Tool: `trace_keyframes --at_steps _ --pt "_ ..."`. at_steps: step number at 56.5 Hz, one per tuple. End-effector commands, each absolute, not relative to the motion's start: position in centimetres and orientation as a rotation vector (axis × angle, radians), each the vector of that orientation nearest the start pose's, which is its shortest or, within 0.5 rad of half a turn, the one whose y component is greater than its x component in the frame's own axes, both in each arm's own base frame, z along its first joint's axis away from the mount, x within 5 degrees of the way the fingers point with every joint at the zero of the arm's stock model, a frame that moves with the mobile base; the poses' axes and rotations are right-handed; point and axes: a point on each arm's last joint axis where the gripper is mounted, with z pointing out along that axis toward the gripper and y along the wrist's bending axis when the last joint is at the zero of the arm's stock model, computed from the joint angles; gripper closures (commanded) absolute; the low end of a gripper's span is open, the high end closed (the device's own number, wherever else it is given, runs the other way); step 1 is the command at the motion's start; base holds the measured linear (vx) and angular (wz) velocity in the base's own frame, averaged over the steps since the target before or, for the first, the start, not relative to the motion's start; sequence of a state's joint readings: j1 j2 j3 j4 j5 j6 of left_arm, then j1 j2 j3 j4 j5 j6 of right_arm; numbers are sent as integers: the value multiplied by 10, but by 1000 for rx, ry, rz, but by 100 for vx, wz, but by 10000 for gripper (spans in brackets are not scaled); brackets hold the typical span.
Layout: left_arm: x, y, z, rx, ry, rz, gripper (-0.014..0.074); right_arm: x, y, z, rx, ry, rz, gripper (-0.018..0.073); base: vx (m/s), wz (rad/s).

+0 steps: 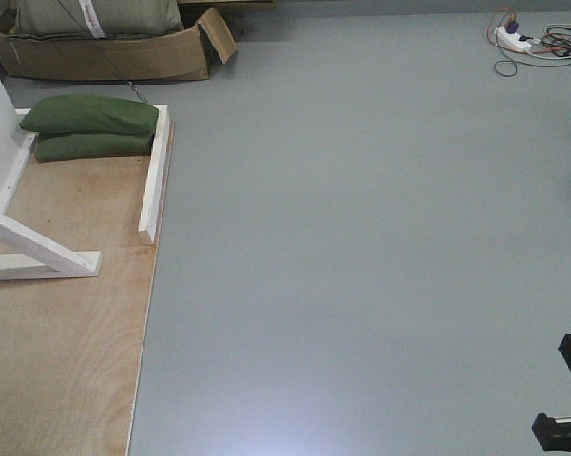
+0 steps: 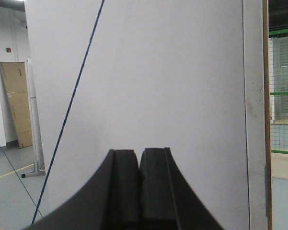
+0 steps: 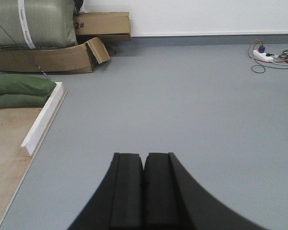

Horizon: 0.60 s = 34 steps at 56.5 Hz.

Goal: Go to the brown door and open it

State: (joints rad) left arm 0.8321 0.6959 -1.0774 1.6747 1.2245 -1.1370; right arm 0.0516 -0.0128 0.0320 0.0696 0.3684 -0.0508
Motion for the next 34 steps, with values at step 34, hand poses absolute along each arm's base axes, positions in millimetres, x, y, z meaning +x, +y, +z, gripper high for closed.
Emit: trace_keyframes --at_steps 34 --pt "-36 94 523 -1365 645 2010 530 54 5 176 -56 1791 60 559 0 0"
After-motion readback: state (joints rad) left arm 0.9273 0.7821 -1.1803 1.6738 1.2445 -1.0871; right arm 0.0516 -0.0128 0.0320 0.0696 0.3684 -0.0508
